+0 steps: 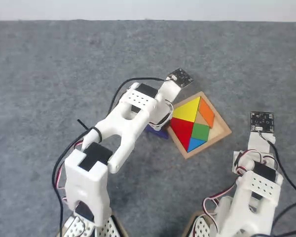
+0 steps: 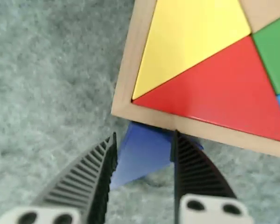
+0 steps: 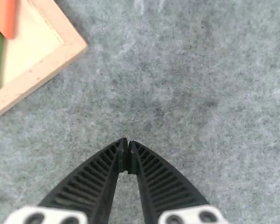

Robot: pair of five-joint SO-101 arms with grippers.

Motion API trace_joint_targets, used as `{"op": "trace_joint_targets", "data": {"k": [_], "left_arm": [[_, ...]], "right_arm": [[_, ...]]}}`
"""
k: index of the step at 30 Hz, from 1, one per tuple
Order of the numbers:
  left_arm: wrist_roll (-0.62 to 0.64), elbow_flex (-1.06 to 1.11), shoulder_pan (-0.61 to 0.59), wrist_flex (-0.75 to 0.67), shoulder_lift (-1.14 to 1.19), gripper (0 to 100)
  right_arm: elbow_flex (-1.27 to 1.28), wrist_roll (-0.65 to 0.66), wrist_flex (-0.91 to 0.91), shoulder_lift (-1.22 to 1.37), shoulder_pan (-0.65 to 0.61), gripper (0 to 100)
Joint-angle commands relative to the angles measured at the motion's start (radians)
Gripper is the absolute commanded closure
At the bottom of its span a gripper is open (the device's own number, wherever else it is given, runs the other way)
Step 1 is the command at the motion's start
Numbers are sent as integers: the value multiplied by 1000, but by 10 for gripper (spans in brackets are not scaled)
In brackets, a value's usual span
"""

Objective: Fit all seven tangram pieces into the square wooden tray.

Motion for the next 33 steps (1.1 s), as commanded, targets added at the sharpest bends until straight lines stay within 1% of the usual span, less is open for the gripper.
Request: {"op": "trace_joint_targets", "data": {"k": [1, 4, 9, 11, 14, 20, 23, 25, 29, 33], "left_arm": [[11, -33, 15, -21, -3, 814], [17, -33, 21, -21, -2, 814], [18, -28, 69, -15, 11, 814], [17, -28, 64, -2, 26, 815], [5, -28, 8, 55, 51, 815], [-84, -27, -169, 133, 54, 816], [-112, -27, -204, 152, 54, 816], [-126, -30, -207, 153, 49, 816], [-138, -27, -206, 155, -66, 816], [-144, 62, -219, 121, -325, 812]], "right_arm": [[-18, 6, -21, -25, -8, 991], [-20, 6, -21, -25, -8, 991], [-20, 6, -21, -25, -8, 991], [-17, 6, -21, -25, -8, 991], [-17, 6, -21, -25, -8, 991], [-17, 6, -21, -25, -8, 991], [-18, 6, -21, -25, -8, 991], [-18, 6, -21, -25, -8, 991], [-17, 6, -21, -25, -8, 991], [-14, 6, -21, -25, -10, 991]]}}
